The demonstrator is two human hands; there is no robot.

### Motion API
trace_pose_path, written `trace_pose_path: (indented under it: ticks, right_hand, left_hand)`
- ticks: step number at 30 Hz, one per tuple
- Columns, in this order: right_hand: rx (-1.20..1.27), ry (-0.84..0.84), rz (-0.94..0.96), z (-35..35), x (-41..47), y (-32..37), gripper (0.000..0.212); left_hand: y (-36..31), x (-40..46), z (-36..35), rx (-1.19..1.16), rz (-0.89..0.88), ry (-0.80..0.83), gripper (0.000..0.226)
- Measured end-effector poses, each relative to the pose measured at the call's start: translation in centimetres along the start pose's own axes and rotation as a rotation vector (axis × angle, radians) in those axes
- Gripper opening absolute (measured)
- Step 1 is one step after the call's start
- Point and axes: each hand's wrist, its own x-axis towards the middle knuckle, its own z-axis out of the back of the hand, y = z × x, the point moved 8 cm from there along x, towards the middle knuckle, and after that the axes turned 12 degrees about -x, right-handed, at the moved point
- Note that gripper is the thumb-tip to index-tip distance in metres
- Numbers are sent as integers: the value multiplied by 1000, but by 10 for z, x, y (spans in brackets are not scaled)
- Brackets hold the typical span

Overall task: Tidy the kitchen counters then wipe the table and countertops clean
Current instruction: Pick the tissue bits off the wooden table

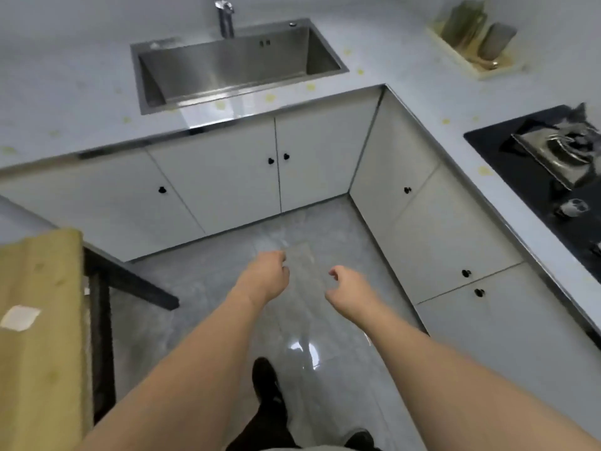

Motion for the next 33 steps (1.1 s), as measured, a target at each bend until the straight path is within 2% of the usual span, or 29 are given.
trace_pose_path:
  ticks: [5,13,17,22,25,28,33]
  right_hand:
    - [-118,39,132,-8,43,121,52]
    - [-227,139,305,-31,89,248,51]
    - [-358,207,466,-55,105,317,51]
    - [-499,243,598,-87,102,389,50]
    - [-558,260,691,-120,90,436,49]
    - [-609,259,753,-154,80,475,47]
    - [-720,267,906,-221,49,549,44]
  left_hand:
    - [95,13,69,-104,111,-86,31]
    - [204,-3,140,-286,299,-255,26]
    - [260,-29,176,-403,436,-441,27]
    - [317,-70,210,-427,549,-628,22]
    - [364,-100,217,-521,643,-720,20]
    - [404,-124,214,-658,715,-749,28]
    - [458,-181,206,-648,813,-795,36]
